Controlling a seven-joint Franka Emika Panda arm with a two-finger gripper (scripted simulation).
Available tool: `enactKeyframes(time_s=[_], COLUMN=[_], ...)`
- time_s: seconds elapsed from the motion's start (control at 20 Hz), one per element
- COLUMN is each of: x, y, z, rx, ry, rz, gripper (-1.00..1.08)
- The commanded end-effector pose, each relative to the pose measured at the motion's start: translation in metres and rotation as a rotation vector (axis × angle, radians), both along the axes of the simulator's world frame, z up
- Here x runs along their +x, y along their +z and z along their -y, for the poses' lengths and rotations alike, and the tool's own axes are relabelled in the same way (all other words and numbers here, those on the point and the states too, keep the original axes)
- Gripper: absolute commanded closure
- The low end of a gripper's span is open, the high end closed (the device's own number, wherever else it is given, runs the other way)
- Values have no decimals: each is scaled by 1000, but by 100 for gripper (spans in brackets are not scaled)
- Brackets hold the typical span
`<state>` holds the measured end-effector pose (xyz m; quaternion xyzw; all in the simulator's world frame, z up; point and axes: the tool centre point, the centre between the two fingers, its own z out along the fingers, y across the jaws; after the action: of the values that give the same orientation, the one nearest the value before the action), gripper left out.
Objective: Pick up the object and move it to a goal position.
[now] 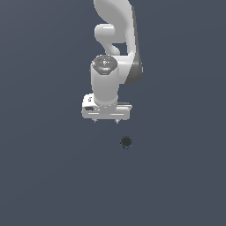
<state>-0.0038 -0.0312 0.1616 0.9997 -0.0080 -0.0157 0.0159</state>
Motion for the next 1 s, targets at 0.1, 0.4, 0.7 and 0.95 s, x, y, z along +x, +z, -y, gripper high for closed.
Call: enactKeyframes(time_s=[0.1,0.4,0.7,0.95], x=[1,4,10,17], y=[-1,-6,-17,-30], z=[-1,-7,-18,-33], rx=[0,2,5,8], ry=[-5,-47,-129,-229], rz=[0,4,9,16], gripper=[-92,-92,-92,-92])
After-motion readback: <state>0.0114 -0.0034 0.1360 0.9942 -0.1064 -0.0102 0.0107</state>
